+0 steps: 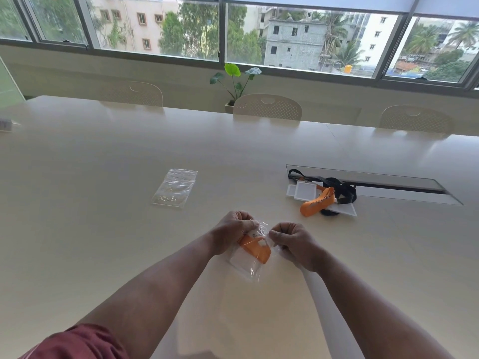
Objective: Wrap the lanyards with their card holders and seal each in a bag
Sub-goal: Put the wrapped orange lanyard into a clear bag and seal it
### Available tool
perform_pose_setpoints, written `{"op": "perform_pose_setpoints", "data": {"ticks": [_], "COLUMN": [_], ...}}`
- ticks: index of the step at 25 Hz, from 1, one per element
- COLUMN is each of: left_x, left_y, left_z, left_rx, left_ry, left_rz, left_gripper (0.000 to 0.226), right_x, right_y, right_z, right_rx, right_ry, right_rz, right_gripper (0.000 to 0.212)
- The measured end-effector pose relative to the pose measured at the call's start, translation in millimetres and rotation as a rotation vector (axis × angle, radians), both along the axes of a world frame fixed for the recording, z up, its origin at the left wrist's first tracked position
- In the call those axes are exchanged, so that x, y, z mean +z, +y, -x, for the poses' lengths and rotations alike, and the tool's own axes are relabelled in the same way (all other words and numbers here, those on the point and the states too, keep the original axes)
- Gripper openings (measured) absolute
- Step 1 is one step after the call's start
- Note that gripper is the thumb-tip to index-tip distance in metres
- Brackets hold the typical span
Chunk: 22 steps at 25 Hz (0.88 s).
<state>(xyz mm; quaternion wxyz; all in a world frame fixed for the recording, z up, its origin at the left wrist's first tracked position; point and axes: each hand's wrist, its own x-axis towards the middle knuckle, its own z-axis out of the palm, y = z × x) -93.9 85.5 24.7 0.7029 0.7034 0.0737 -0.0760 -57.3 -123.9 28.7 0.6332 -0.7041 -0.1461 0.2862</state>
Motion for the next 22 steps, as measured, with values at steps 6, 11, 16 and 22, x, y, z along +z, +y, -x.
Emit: {"op": "perform_pose_setpoints", "data": {"ticks": [6,11,16,22], "left_x": [4,7,9,15], "left_y": [3,3,2,1], "left_z": [3,5,1,5], "left_rx": [-0.012,-0.058,-0.095,-0.100], "left_ry": [-0.005,-0.014,0.033,0.033], "left_rz": [0.013,-0.104,-0.178,-0.090], "left_gripper": [0.016,0.015,0.010,0.019], "right_x": [6,20,32,35], "right_y": [-1,0,1,3], "right_z": [-1,-3,-2,-5], "right_rx": [0.014,0.080,0.121,0.056], "right_ry": [0.047,0.004,-0.173,-0.269], "right_rz": [0.009,0.211,0.468,0.565], "right_gripper": [0.023,0.012,0.015,0.016]}}
